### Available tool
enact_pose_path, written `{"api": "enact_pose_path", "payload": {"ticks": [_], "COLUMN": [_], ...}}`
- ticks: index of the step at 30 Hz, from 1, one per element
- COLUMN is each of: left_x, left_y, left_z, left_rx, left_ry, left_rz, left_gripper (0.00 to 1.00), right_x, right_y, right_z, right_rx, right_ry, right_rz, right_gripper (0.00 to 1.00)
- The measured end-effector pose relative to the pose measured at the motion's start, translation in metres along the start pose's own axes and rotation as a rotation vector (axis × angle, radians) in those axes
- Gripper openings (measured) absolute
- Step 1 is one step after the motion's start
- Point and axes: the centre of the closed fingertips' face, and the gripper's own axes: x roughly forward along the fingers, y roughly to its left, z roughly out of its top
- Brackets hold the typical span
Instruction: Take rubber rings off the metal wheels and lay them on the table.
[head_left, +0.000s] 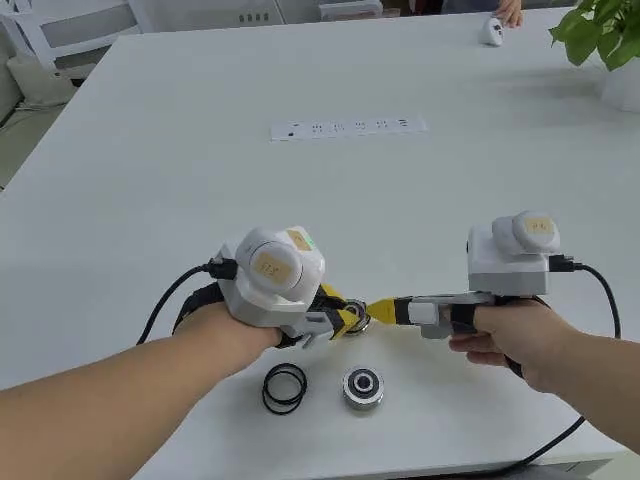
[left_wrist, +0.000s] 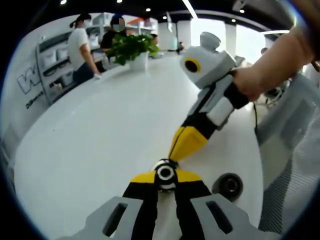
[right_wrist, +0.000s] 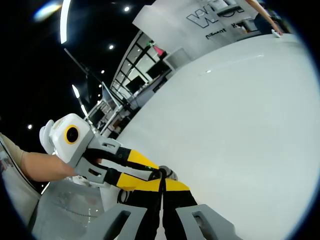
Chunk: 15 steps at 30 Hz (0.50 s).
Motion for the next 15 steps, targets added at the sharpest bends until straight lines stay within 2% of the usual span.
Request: {"api": "enact_pose_path", "payload": {"ticks": [15], "left_x": [0.0005], "left_y": [-0.0002], "left_z": [-0.0001], "left_rx": [0.002], "left_ry": [-0.001], "left_rz": [-0.003], "left_gripper": [0.12], "right_x": [0.0031], "right_y": [0.0048], "right_z": [-0.0003], "right_rx": [-0.007], "right_ry": [0.005], "right_rz": [0.023], "right_gripper": [0.00]}}
